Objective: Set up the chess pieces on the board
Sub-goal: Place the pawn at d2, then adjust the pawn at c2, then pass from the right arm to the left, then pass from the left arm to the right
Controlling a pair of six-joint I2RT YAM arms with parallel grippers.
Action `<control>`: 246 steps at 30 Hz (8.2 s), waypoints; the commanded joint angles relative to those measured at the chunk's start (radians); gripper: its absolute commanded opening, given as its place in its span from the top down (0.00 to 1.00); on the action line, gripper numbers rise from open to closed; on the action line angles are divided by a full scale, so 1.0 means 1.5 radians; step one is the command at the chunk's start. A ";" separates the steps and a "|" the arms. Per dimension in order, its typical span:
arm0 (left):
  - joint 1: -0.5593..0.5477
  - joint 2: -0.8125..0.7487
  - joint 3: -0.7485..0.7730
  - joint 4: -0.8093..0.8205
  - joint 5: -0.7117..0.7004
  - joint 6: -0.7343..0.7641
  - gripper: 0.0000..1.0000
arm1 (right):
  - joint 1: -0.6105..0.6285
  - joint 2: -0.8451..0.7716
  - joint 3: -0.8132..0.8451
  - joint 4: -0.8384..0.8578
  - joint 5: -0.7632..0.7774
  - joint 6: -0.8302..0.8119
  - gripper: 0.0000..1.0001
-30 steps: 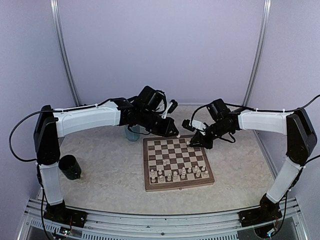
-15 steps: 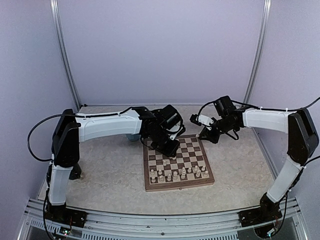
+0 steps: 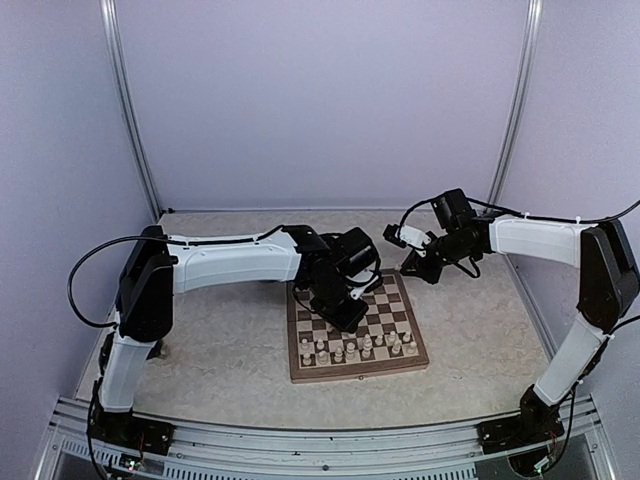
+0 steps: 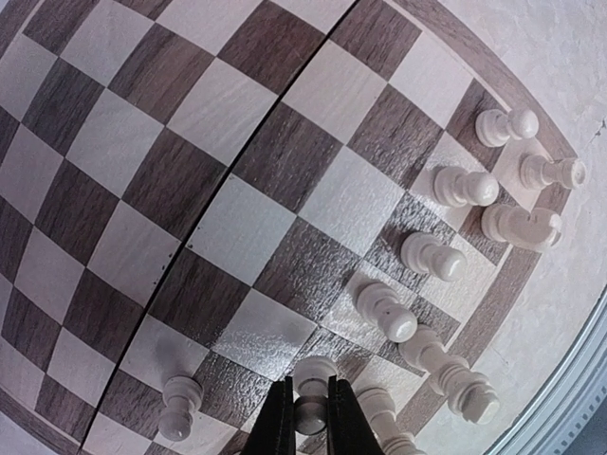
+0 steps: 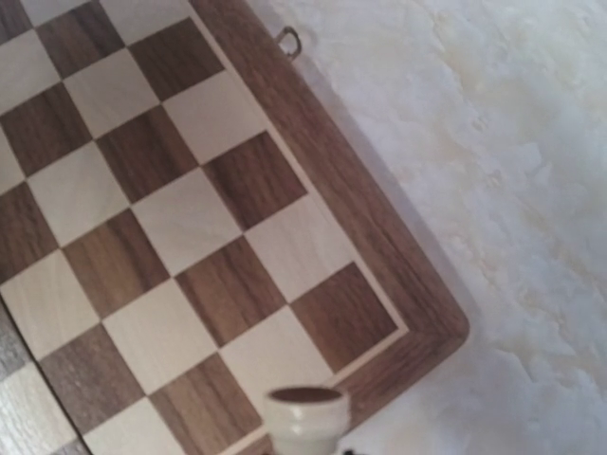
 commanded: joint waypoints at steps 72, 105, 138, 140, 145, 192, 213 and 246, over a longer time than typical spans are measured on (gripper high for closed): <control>0.037 -0.007 -0.055 -0.010 -0.076 -0.009 0.68 | -0.008 -0.007 0.003 0.001 -0.004 0.001 0.96; -0.004 -0.040 -0.080 -0.030 -0.006 -0.030 0.97 | -0.008 -0.007 0.004 -0.001 -0.010 0.003 0.96; 0.094 -0.186 -0.023 0.146 0.008 0.070 0.57 | 0.014 -0.047 0.128 -0.108 -0.159 0.018 0.94; 0.112 -0.225 -0.092 0.269 0.060 0.048 0.56 | 0.034 -0.043 0.154 -0.124 -0.154 0.015 0.94; 0.155 -0.294 -0.264 0.549 0.238 -0.089 0.55 | 0.084 -0.034 0.194 -0.146 -0.136 0.013 0.94; 0.169 -0.267 -0.368 0.733 0.390 -0.244 0.91 | 0.106 -0.089 0.218 -0.148 -0.187 0.053 0.62; 0.094 -0.265 -0.443 1.121 0.138 -0.367 0.91 | -0.040 -0.105 0.049 0.291 -0.609 0.655 0.56; 0.073 -0.225 -0.423 1.147 0.123 -0.396 0.93 | -0.055 -0.108 -0.004 0.459 -0.654 0.784 0.67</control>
